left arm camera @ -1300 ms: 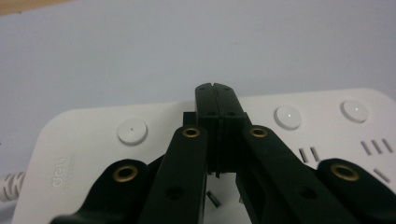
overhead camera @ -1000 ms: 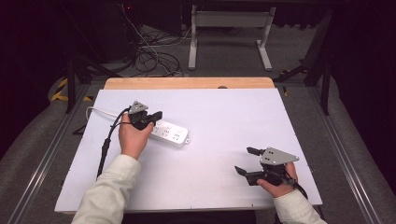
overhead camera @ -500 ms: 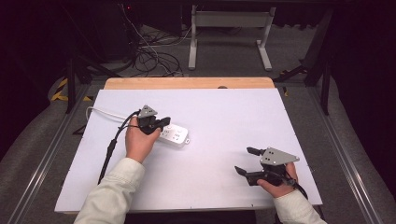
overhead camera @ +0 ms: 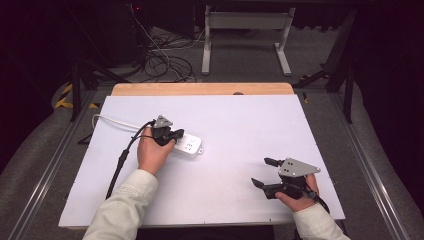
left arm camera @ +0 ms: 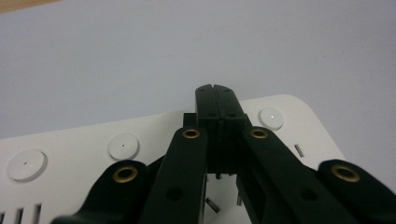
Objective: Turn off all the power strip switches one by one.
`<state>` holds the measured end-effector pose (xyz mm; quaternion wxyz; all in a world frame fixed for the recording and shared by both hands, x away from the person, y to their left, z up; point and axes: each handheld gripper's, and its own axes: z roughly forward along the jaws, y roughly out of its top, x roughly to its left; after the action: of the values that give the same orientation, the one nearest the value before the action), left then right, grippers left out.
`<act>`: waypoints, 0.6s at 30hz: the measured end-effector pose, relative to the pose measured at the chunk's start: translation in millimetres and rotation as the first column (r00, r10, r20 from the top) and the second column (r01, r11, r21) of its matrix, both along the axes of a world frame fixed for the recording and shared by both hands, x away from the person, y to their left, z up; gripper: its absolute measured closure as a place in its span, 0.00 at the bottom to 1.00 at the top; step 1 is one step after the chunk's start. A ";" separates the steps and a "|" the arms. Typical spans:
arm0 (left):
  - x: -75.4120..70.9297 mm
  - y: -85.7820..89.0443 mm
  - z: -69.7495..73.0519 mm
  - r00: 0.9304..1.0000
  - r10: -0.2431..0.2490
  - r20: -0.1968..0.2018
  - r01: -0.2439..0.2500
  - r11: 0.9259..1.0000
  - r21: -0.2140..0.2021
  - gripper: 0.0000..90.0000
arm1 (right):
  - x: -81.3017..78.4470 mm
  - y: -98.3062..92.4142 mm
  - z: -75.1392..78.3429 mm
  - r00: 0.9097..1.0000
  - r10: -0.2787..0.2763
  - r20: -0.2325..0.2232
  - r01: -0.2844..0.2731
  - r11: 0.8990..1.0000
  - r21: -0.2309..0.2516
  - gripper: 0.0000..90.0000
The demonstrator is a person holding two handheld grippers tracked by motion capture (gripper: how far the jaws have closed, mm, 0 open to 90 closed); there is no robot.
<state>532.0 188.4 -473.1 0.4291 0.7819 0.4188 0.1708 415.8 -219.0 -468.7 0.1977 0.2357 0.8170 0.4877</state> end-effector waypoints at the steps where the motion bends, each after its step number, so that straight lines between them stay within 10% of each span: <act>1: 0.2 -0.1 -0.4 1.000 0.001 -0.003 -0.001 1.000 0.002 1.00 | -0.1 0.0 0.2 1.000 -0.001 0.001 0.001 1.000 -0.001 0.22; 18: 0.1 -1.5 -1.8 1.000 0.008 -0.002 -0.008 1.000 0.029 1.00 | -0.6 0.8 0.0 1.000 0.001 -0.002 -0.001 1.000 -0.005 0.22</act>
<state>532.1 186.9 -474.9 0.4167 0.7865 0.4198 0.1774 415.2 -218.2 -468.7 0.1970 0.2353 0.8186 0.4854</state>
